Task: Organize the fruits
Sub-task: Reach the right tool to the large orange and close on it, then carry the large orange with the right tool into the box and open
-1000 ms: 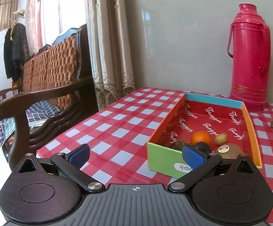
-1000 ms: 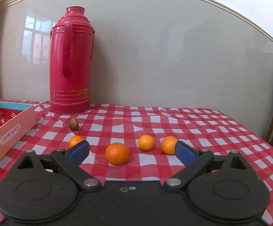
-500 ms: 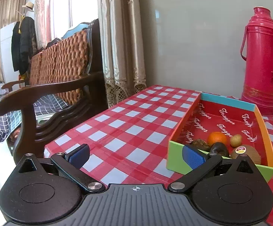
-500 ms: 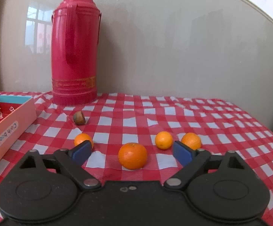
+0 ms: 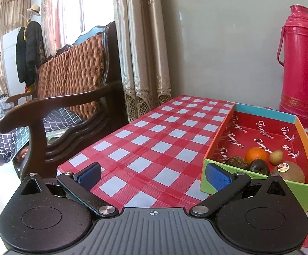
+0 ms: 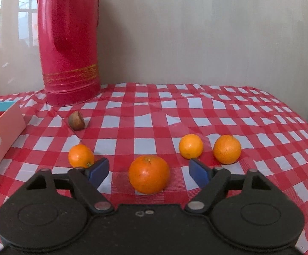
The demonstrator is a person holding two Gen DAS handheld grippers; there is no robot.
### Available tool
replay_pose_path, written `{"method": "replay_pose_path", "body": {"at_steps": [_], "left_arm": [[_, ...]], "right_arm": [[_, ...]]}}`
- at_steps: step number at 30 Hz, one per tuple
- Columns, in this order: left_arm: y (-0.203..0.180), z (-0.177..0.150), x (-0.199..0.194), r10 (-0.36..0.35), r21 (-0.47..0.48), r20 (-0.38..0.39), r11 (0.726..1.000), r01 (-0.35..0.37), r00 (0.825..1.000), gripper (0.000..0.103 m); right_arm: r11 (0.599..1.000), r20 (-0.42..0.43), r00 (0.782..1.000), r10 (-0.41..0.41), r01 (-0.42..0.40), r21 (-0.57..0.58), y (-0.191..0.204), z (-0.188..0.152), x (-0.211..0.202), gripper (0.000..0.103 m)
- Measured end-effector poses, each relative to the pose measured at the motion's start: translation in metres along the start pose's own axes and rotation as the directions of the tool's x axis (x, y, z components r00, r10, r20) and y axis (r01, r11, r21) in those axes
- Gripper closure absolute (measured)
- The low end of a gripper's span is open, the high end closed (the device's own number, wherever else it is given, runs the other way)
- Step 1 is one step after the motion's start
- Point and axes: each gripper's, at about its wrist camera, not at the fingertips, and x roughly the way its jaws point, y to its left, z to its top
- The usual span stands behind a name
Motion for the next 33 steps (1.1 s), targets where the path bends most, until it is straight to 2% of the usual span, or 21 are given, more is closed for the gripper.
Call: {"method": "replay_pose_path", "body": {"at_steps": [3, 5, 9, 11, 16, 33], "left_arm": [[0.001, 0.000, 0.001, -0.002, -0.001, -0.005, 1.000, 0.002, 1.000, 0.000], [0.002, 0.001, 0.001, -0.001, -0.002, -0.006, 1.000, 0.001, 1.000, 0.000], [0.002, 0.000, 0.001, 0.001, 0.002, -0.004, 1.000, -0.001, 1.000, 0.000], [0.001, 0.000, 0.001, 0.001, 0.003, -0.003, 1.000, -0.001, 1.000, 0.000], [0.002, 0.000, 0.001, 0.002, 0.002, -0.003, 1.000, -0.002, 1.000, 0.000], [0.005, 0.000, 0.001, -0.010, -0.020, -0.012, 1.000, 0.009, 1.000, 0.000]], "right_arm": [[1.000, -0.023, 1.000, 0.005, -0.004, 0.001, 0.000, 0.000, 0.005, 0.035], [1.000, -0.035, 0.999, 0.005, -0.005, 0.001, 0.000, 0.000, 0.007, 0.044], [1.000, -0.058, 0.998, 0.005, -0.005, 0.003, 0.000, -0.001, 0.011, 0.052], [1.000, -0.062, 0.998, 0.013, -0.013, 0.006, 0.000, -0.002, 0.011, 0.062], [1.000, -0.049, 0.999, 0.006, -0.006, -0.018, 0.003, -0.002, 0.009, 0.069], [0.999, -0.014, 0.999, 0.033, -0.033, -0.041, 0.012, -0.002, -0.005, 0.069]]}}
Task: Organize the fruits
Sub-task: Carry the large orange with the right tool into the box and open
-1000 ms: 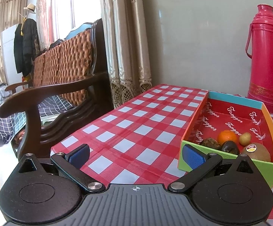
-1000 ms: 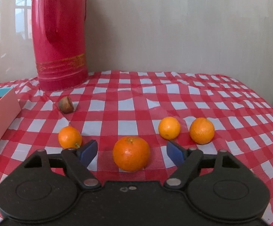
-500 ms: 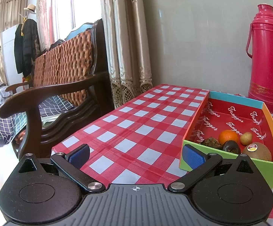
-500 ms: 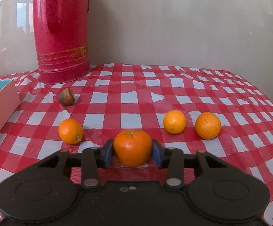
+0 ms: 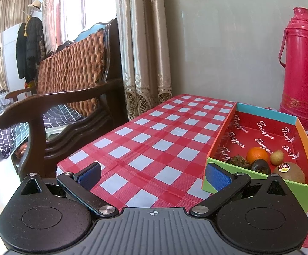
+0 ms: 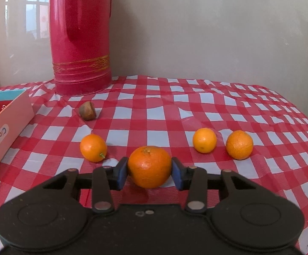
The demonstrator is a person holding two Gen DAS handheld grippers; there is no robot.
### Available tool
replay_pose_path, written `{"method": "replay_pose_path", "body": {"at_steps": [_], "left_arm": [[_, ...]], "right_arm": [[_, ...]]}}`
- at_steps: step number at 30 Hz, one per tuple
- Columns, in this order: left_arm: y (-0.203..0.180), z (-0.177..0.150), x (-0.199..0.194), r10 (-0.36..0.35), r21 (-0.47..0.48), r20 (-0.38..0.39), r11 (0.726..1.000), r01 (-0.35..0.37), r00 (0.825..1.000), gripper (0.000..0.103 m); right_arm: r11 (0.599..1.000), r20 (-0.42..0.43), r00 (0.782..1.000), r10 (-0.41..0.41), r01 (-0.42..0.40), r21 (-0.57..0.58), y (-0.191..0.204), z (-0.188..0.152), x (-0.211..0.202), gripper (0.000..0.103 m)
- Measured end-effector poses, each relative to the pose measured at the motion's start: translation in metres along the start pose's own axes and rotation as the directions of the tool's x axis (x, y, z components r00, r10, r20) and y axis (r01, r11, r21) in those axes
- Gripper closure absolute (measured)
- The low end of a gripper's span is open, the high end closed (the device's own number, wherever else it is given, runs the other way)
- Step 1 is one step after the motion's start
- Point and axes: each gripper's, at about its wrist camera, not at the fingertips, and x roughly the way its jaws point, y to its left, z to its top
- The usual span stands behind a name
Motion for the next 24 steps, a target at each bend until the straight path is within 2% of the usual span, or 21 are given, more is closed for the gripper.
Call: {"method": "replay_pose_path", "body": {"at_steps": [14, 19, 24], "left_arm": [[0.011, 0.001, 0.000, 0.020, -0.022, -0.004, 1.000, -0.020, 1.000, 0.000], [0.024, 0.003, 0.000, 0.035, -0.054, -0.010, 0.998, -0.036, 0.999, 0.000], [0.036, 0.004, 0.000, 0.056, -0.069, -0.008, 0.996, -0.056, 0.998, 0.000]], "right_arm": [[0.991, 0.064, 0.989, 0.132, -0.129, -0.049, 0.034, 0.007, -0.019, 0.069], [0.977, 0.090, 0.975, 0.204, -0.198, -0.077, 0.054, 0.010, -0.027, 0.069], [0.954, 0.111, 0.951, 0.290, -0.278, -0.110, 0.076, 0.014, -0.036, 0.069]]}}
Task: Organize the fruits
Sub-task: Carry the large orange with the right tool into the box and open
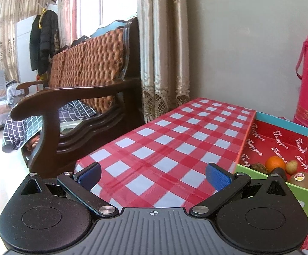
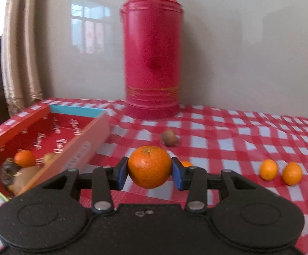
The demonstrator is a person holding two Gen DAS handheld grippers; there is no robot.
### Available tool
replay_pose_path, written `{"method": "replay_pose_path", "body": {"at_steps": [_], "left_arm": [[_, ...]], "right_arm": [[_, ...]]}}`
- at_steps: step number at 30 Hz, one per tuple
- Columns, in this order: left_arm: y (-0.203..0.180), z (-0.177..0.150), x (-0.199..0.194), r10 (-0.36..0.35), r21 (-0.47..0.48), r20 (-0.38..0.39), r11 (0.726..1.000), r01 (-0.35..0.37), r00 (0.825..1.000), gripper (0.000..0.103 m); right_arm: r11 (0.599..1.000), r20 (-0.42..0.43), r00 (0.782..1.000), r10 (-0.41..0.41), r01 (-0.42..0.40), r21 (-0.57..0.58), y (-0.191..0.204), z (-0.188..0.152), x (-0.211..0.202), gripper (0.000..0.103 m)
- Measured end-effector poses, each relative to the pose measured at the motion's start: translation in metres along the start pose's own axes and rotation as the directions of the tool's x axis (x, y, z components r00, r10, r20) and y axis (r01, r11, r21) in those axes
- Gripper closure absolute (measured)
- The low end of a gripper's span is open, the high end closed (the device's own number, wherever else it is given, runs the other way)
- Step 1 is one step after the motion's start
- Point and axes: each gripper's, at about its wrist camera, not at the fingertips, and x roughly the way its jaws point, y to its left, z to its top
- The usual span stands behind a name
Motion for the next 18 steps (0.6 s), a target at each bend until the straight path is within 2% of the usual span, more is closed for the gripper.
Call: {"method": "replay_pose_path", "body": {"at_steps": [8, 18], "left_arm": [[0.018, 0.003, 0.001, 0.023, -0.031, -0.003, 0.999, -0.024, 1.000, 0.000], [0.035, 0.004, 0.005, 0.044, -0.066, -0.011, 0.997, -0.044, 0.999, 0.000]], "right_arm": [[0.991, 0.025, 0.990, 0.135, -0.135, -0.019, 0.037, 0.013, -0.004, 0.069], [0.970, 0.024, 0.973, 0.228, -0.225, -0.087, 0.084, 0.024, 0.008, 0.069]]}}
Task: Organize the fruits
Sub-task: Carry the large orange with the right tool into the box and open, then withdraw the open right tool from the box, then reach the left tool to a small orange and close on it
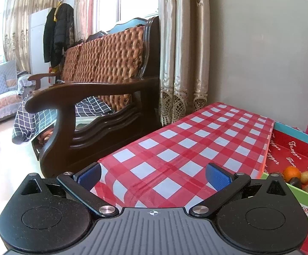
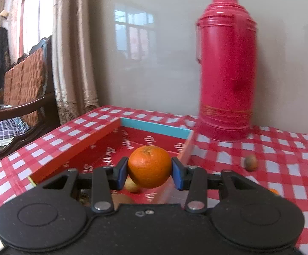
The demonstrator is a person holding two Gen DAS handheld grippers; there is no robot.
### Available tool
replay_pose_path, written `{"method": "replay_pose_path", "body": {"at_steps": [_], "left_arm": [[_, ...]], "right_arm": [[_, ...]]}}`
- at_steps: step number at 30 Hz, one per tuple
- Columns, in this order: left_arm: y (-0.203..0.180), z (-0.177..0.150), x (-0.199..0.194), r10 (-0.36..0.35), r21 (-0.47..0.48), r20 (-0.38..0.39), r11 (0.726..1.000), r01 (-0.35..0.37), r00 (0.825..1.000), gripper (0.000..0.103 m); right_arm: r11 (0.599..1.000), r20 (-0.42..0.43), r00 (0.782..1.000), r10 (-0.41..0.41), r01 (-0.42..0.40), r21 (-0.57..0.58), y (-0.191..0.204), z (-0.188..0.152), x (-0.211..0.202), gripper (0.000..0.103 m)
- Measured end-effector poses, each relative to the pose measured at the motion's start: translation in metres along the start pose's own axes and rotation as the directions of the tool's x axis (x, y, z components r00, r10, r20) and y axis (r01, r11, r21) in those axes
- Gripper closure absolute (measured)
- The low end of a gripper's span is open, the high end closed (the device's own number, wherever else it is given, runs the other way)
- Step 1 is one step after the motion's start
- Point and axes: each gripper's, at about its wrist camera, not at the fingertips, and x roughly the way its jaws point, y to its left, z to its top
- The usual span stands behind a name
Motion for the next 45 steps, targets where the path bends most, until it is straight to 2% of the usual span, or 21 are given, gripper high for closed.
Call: {"method": "replay_pose_path", "body": {"at_steps": [10, 12, 15, 18, 22, 24, 30, 35, 38, 42, 45], "left_arm": [[0.007, 0.000, 0.003, 0.006, -0.015, -0.009, 1.000, -0.006, 1.000, 0.000], [0.006, -0.001, 0.003, 0.003, -0.016, -0.011, 1.000, -0.003, 1.000, 0.000], [0.004, 0.000, 0.002, -0.001, -0.012, -0.010, 1.000, 0.001, 1.000, 0.000], [0.003, -0.001, 0.001, -0.002, -0.009, -0.008, 1.000, 0.002, 1.000, 0.000], [0.002, -0.001, 0.000, -0.004, -0.012, -0.010, 1.000, 0.004, 1.000, 0.000], [0.000, -0.001, -0.001, -0.008, -0.013, -0.011, 1.000, 0.008, 1.000, 0.000], [-0.016, -0.002, -0.008, -0.033, -0.004, -0.001, 0.999, 0.033, 0.999, 0.000], [-0.046, -0.005, -0.020, -0.076, 0.061, 0.026, 0.995, 0.075, 0.997, 0.000], [-0.069, -0.007, -0.028, -0.108, 0.107, 0.043, 0.989, 0.103, 0.993, 0.000], [-0.098, -0.011, -0.040, -0.167, 0.159, 0.058, 0.975, 0.156, 0.984, 0.000], [-0.117, -0.014, -0.050, -0.207, 0.202, 0.073, 0.961, 0.189, 0.976, 0.000]], "right_arm": [[0.999, -0.047, 0.998, 0.041, -0.042, -0.033, 0.023, -0.005, 0.019, 0.067], [0.999, -0.035, 0.999, 0.036, -0.038, -0.039, 0.024, -0.005, 0.017, 0.063], [0.999, -0.004, 1.000, 0.020, -0.020, -0.036, 0.023, -0.005, 0.011, 0.042], [1.000, 0.014, 1.000, 0.018, -0.017, -0.026, 0.019, -0.002, 0.005, 0.041], [1.000, 0.044, 0.999, -0.008, 0.009, -0.013, 0.012, 0.000, -0.005, 0.032], [1.000, 0.059, 0.998, -0.024, 0.025, -0.010, 0.007, 0.001, -0.011, 0.031], [0.993, 0.090, 0.989, -0.116, 0.117, -0.006, -0.017, -0.005, -0.033, 0.025], [0.968, 0.117, 0.961, -0.251, 0.250, 0.028, -0.052, -0.014, -0.054, 0.021], [0.942, 0.117, 0.935, -0.335, 0.330, 0.059, -0.077, -0.021, -0.065, 0.021], [0.893, 0.105, 0.890, -0.444, 0.430, 0.131, -0.112, -0.028, -0.083, 0.019], [0.843, 0.100, 0.844, -0.527, 0.504, 0.186, -0.138, -0.035, -0.097, 0.011]]}}
